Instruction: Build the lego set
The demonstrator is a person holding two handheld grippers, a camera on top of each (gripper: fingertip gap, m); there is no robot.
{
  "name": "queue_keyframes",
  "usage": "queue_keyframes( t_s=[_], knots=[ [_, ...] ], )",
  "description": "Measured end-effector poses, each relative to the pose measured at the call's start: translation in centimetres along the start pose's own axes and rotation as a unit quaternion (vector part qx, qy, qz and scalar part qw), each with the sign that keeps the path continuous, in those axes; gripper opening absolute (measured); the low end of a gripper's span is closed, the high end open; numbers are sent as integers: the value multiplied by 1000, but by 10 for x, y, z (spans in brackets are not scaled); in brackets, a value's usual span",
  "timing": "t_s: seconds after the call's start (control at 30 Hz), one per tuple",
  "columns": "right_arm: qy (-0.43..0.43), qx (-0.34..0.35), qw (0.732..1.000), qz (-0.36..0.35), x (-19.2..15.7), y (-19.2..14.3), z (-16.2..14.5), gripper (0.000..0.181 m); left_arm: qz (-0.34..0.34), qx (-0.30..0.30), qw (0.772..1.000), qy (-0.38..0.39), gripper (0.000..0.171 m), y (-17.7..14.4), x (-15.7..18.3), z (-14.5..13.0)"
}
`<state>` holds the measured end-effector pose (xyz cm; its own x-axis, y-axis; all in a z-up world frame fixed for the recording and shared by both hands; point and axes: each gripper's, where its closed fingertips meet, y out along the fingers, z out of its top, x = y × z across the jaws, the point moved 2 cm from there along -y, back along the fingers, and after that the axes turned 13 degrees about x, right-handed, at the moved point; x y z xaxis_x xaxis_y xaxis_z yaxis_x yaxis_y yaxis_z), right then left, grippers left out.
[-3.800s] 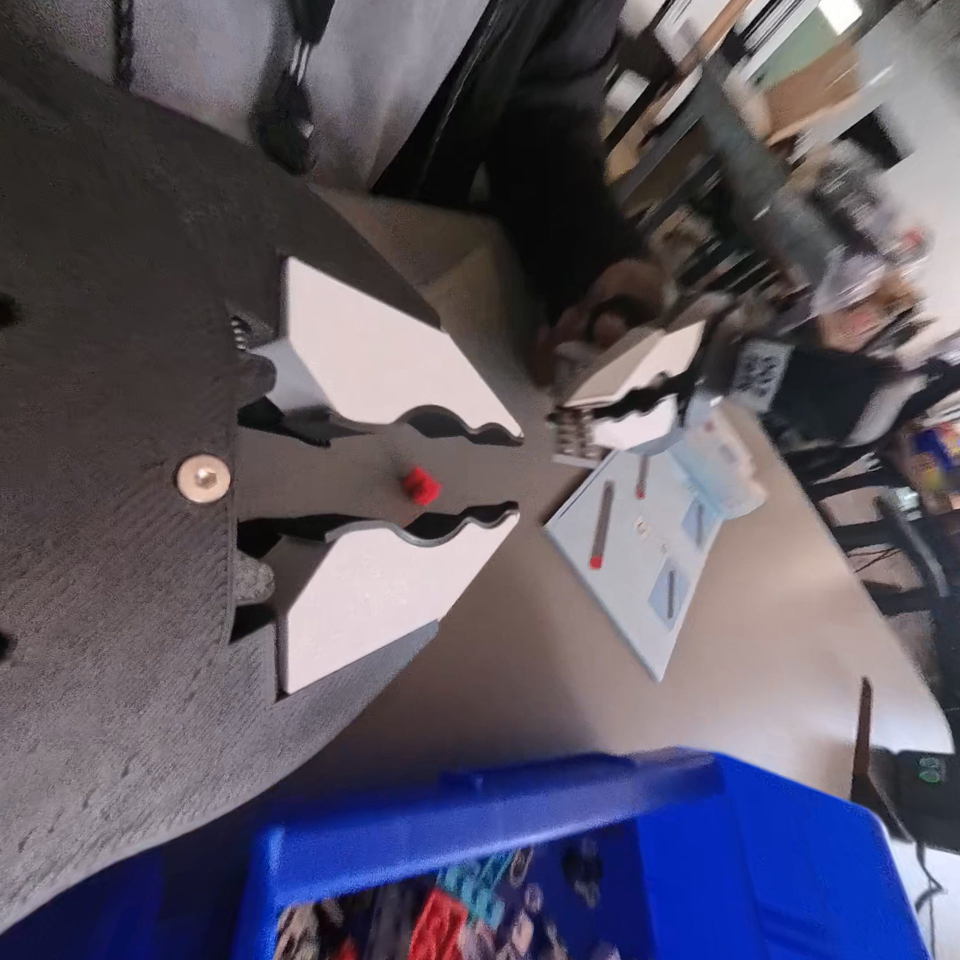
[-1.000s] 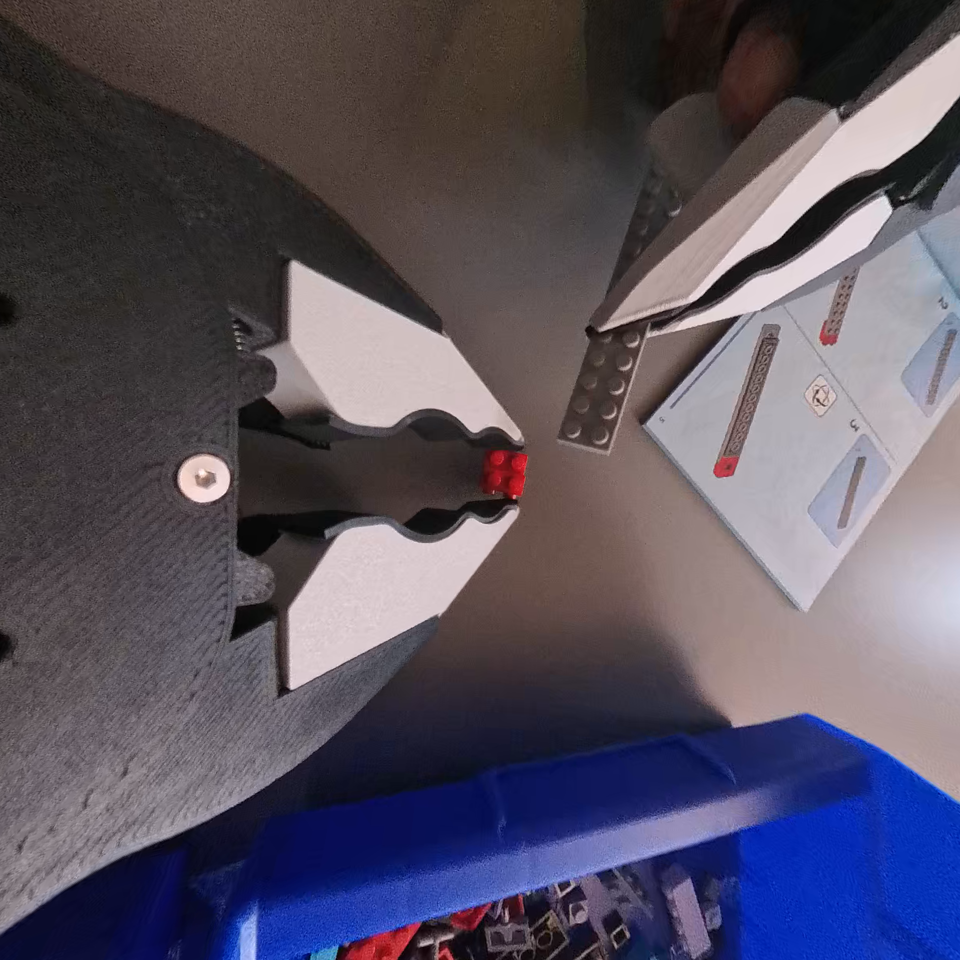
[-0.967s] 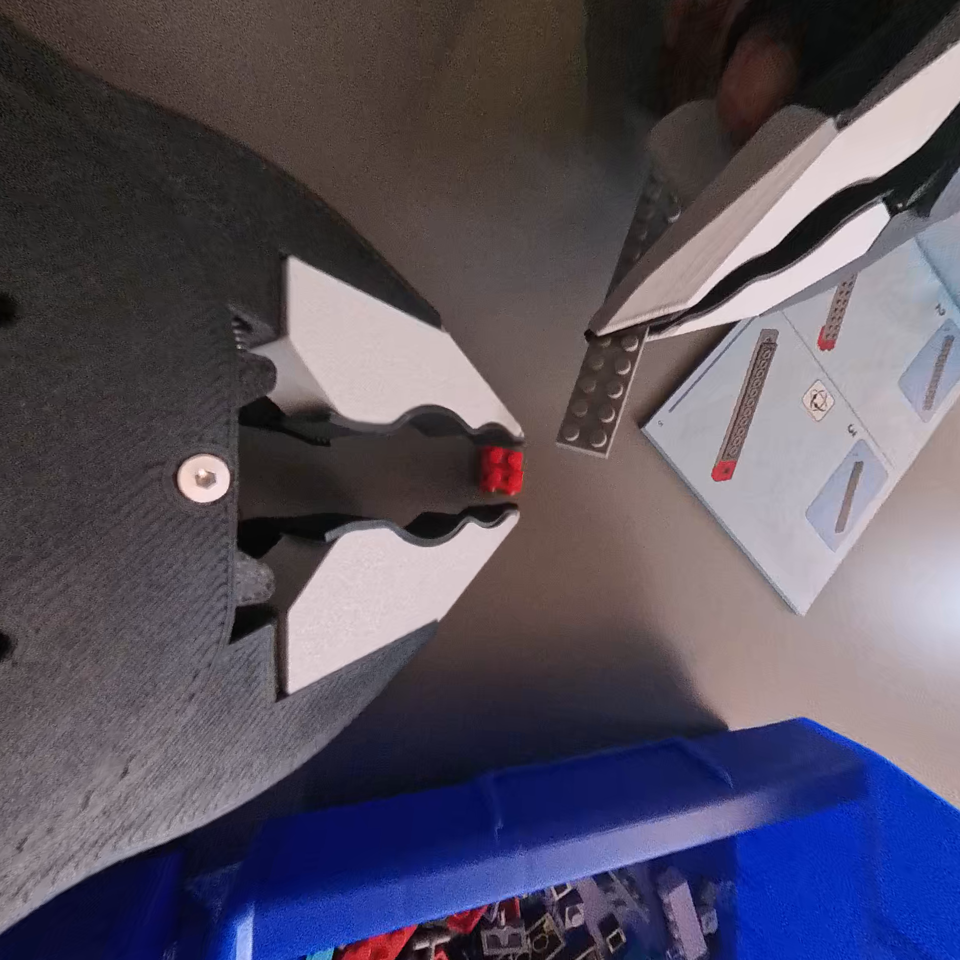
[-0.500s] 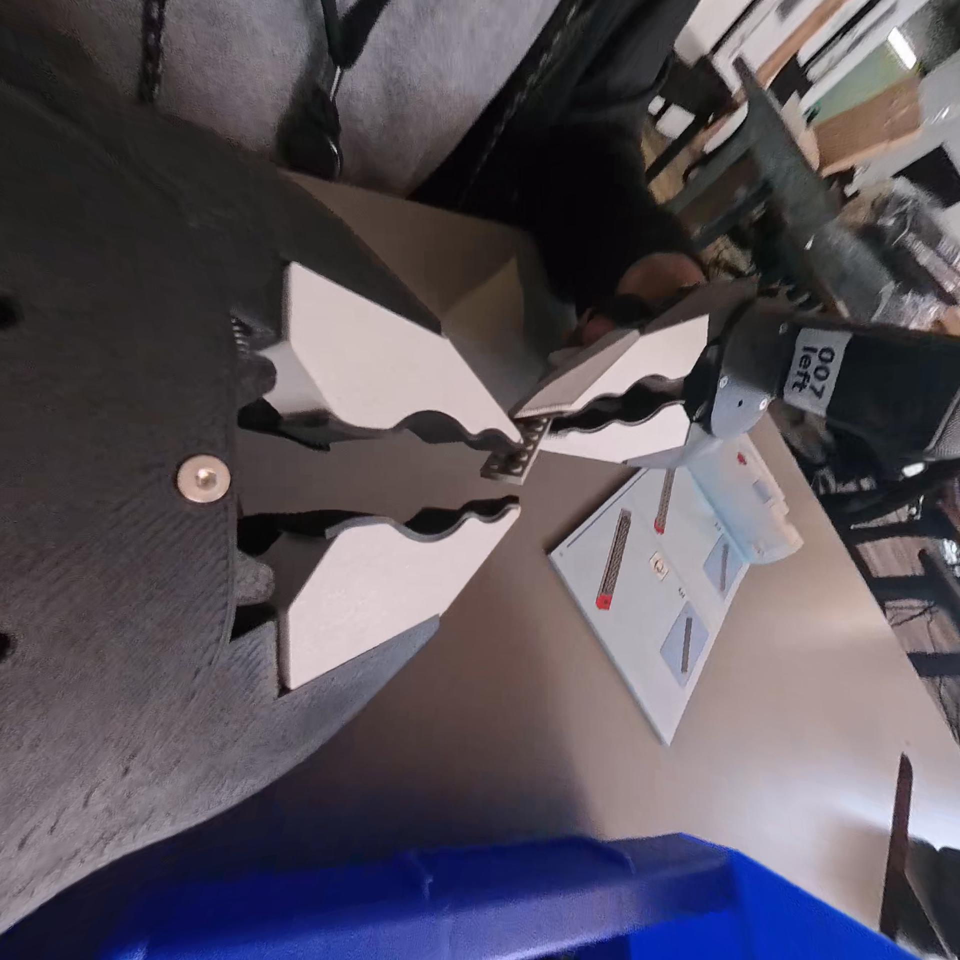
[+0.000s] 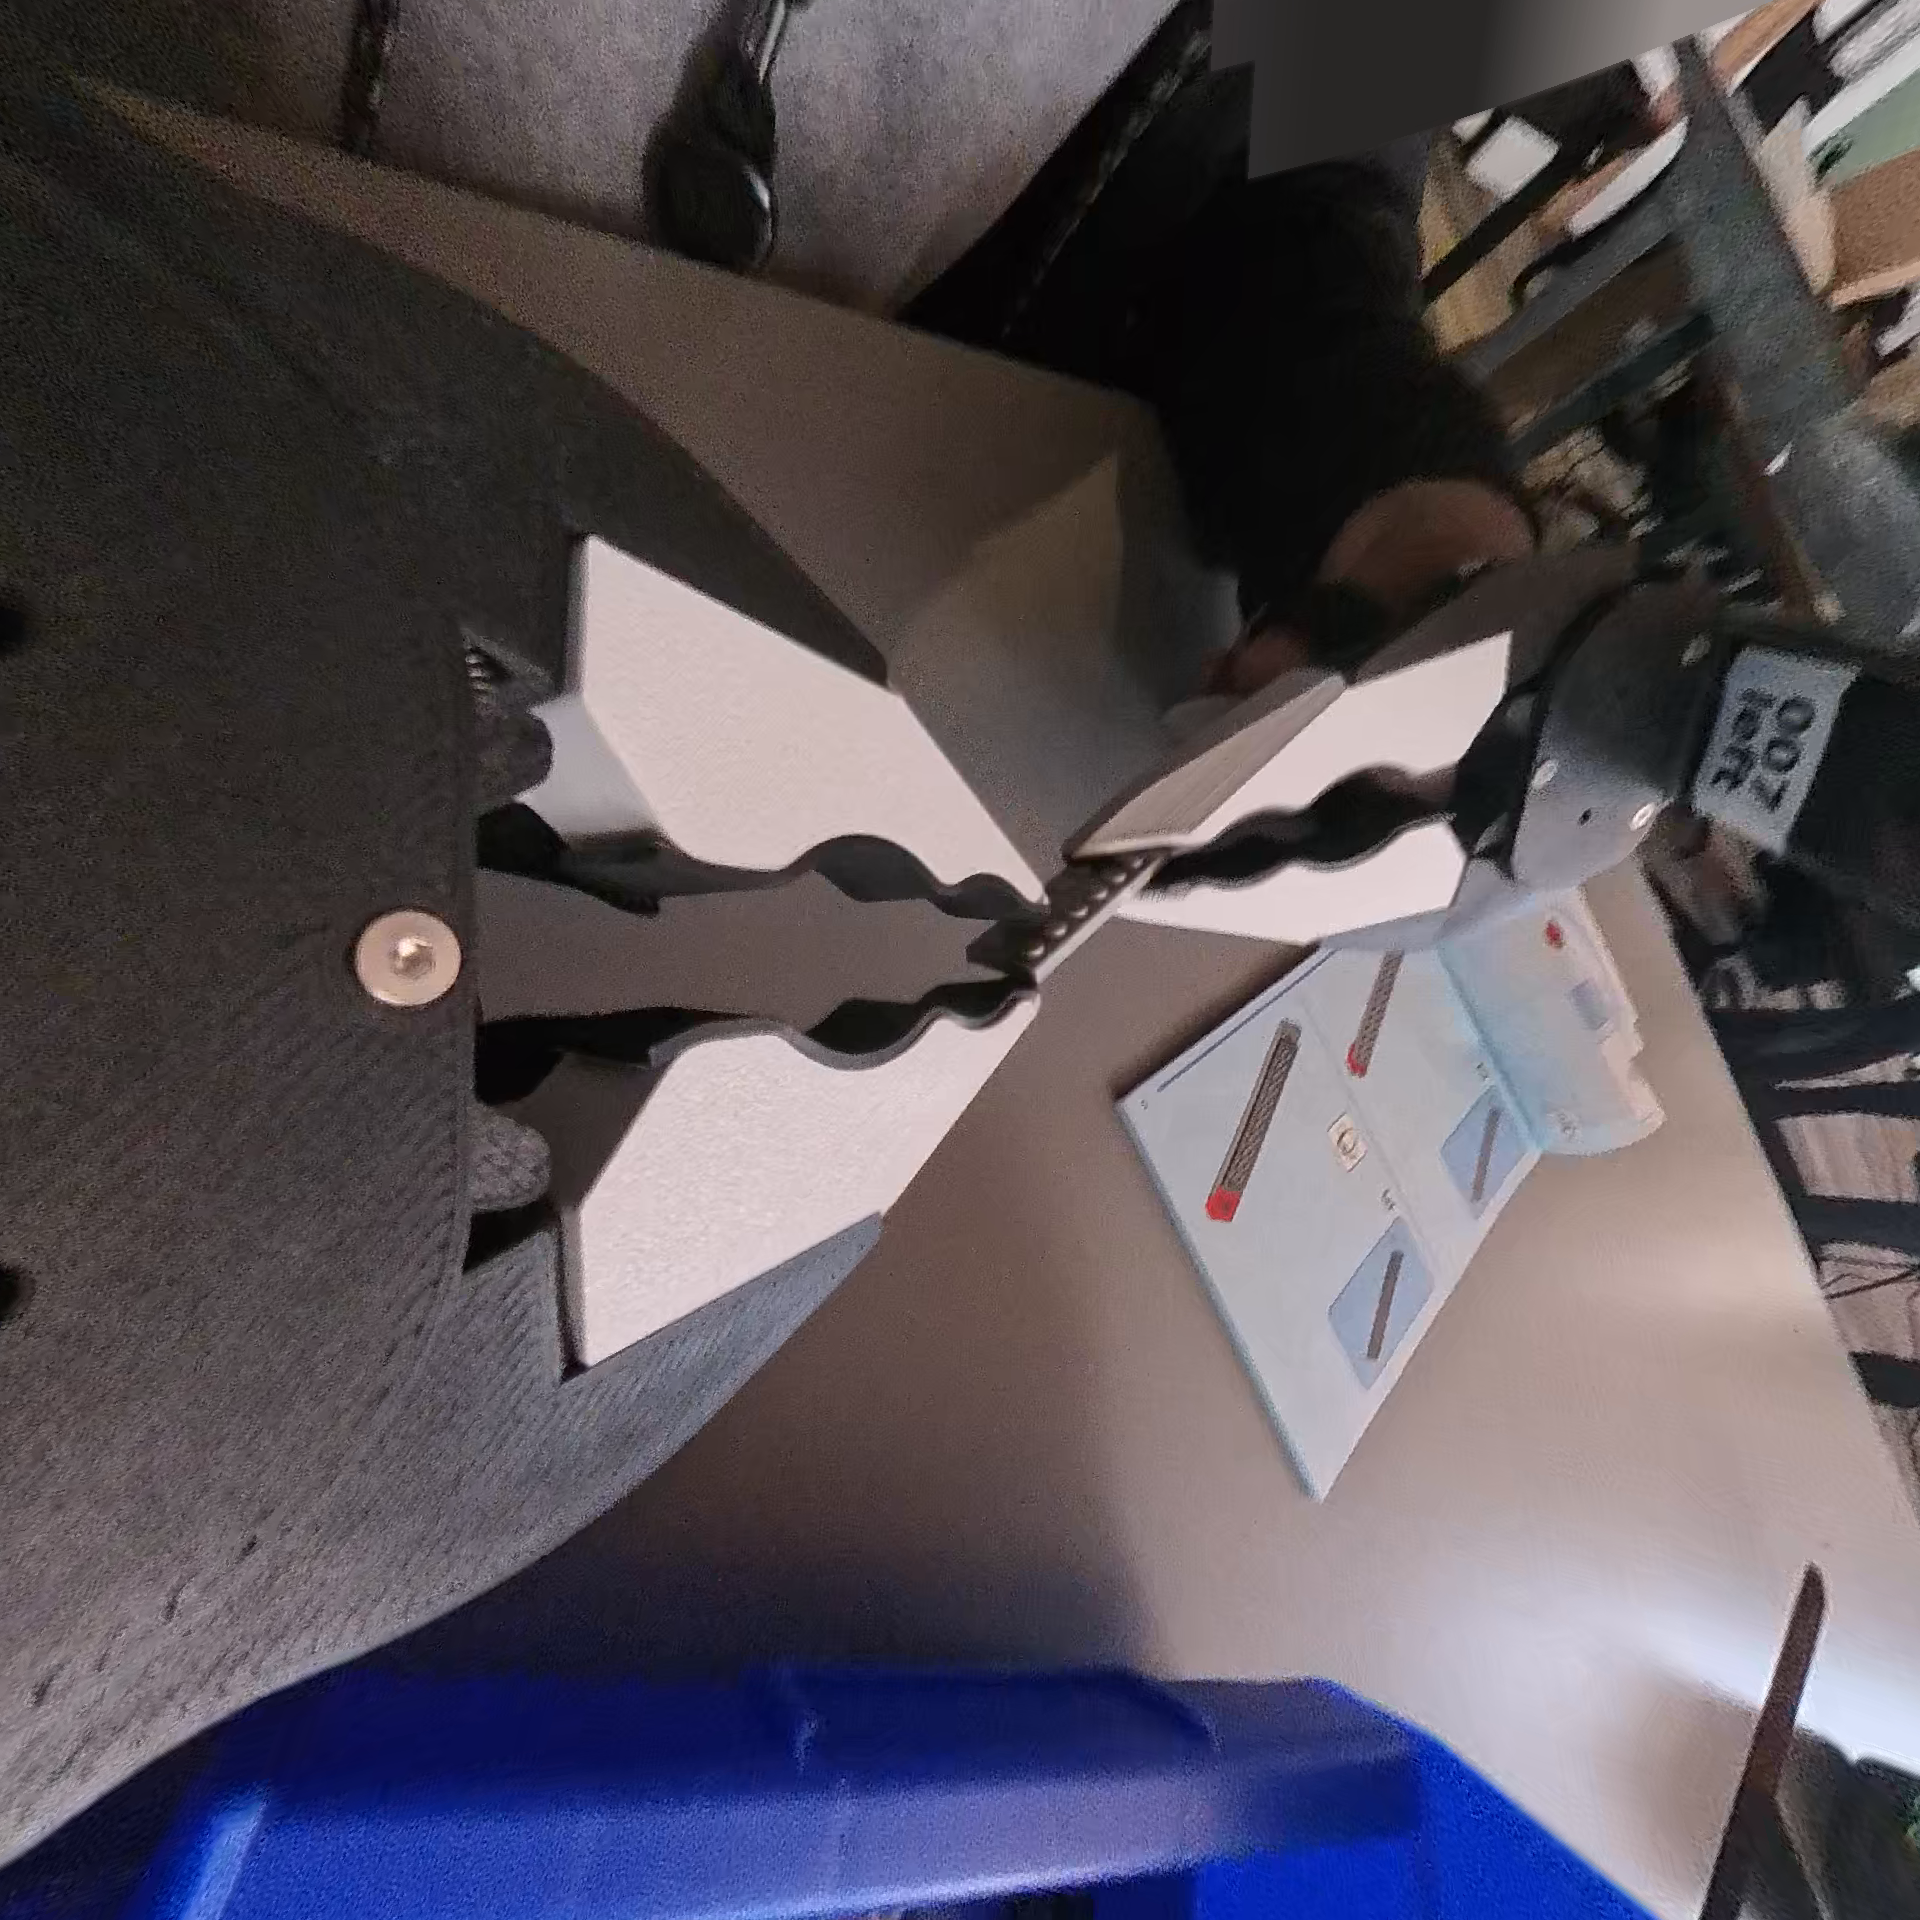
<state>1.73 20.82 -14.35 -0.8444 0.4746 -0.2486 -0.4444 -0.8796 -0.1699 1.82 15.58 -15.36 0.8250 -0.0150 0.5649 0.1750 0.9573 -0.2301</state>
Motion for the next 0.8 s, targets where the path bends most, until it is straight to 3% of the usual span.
queue_keyframes(
  t_s=[0.2,0.37,0.5,0.8],
  knots=[
    [-60,-113,987,-101,31,1,-23,23,94,-33,995,-17,5,-14,-31,-10],
    [-76,-172,976,-113,29,8,-39,20,95,-42,994,-28,5,-14,-31,-14],
    [-72,-161,975,-132,30,12,-36,18,80,-39,995,-38,5,-12,-26,-14],
    [-90,-17,984,-153,23,17,0,17,11,47,990,-131,5,-18,-19,7]
  ],
)
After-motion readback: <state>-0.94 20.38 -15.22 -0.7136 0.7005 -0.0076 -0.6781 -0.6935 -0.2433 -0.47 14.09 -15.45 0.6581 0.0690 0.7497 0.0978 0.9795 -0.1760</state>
